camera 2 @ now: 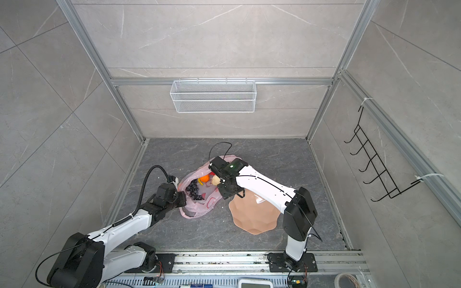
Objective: Take the fake fruits out of the plastic bag
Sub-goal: 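Carry the green fruit over the pink plate and lower it with the right gripper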
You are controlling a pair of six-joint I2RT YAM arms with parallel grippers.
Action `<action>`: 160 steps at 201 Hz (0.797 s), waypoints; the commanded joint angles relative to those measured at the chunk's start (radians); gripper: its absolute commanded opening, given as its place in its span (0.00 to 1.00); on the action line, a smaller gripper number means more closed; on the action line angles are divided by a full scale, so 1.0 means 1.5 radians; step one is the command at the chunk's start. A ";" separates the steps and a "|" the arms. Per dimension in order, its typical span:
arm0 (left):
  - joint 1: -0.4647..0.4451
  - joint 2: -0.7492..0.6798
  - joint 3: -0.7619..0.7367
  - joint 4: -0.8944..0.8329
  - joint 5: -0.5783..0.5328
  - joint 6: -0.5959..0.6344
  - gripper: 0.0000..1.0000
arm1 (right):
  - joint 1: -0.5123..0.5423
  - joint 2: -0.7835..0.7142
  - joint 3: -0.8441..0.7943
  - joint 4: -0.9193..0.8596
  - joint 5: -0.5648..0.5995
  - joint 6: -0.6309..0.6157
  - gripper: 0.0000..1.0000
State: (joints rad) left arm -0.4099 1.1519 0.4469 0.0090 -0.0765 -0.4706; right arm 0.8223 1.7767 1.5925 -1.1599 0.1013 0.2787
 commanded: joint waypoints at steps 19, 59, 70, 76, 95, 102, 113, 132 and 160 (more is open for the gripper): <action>-0.001 0.005 0.017 0.023 -0.003 0.019 0.10 | -0.036 -0.016 -0.065 -0.109 -0.025 -0.048 0.46; -0.001 0.005 0.016 0.026 -0.001 0.019 0.11 | -0.075 -0.017 -0.098 -0.116 -0.029 -0.030 0.47; -0.001 0.006 0.016 0.026 -0.001 0.019 0.10 | -0.083 -0.016 -0.112 -0.115 -0.035 -0.025 0.47; -0.001 0.007 0.015 0.026 -0.001 0.019 0.11 | -0.086 -0.013 -0.119 -0.115 -0.040 -0.021 0.47; -0.001 0.009 0.015 0.027 -0.001 0.019 0.10 | -0.089 -0.009 -0.143 -0.115 -0.047 -0.009 0.46; -0.001 0.009 0.016 0.027 -0.001 0.019 0.11 | -0.090 -0.007 -0.151 -0.115 -0.049 -0.004 0.46; -0.001 0.013 0.016 0.030 0.001 0.019 0.11 | -0.090 -0.007 -0.162 -0.114 -0.055 0.002 0.46; -0.001 0.016 0.017 0.030 0.002 0.019 0.11 | -0.089 -0.018 -0.185 -0.109 -0.055 0.012 0.47; -0.001 0.014 0.016 0.031 0.002 0.019 0.11 | -0.090 -0.026 -0.224 -0.107 -0.061 0.026 0.48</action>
State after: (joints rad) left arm -0.4099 1.1713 0.4465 0.0216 -0.0761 -0.4671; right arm 0.6884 1.7706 1.3014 -1.2980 0.0254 0.2787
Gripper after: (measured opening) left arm 0.105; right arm 0.523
